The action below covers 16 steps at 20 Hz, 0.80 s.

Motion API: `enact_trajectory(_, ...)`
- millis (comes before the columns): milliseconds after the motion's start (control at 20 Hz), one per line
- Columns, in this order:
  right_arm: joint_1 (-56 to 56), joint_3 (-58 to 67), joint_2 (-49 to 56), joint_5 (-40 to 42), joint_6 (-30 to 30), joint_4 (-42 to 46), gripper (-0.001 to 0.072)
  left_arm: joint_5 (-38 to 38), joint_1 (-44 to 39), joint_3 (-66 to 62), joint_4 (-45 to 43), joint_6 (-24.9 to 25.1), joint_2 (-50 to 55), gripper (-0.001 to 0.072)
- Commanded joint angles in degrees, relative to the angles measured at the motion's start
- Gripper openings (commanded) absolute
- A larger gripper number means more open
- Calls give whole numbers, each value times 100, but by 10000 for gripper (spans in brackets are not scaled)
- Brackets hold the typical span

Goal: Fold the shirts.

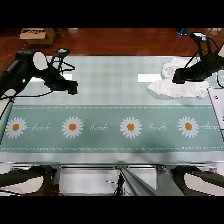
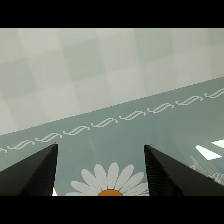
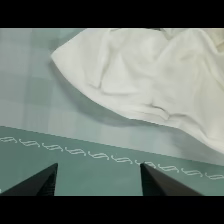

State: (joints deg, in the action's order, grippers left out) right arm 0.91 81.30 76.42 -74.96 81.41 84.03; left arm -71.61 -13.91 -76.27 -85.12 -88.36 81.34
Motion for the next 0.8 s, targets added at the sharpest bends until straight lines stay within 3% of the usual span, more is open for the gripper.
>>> enact_trajectory(0,-2,7,2,0,2,-2,579,0,-4,0,0,2,4,620)
enact_trajectory(750,-2,7,2,52,74,-46,580,0,-4,0,0,2,7,620)
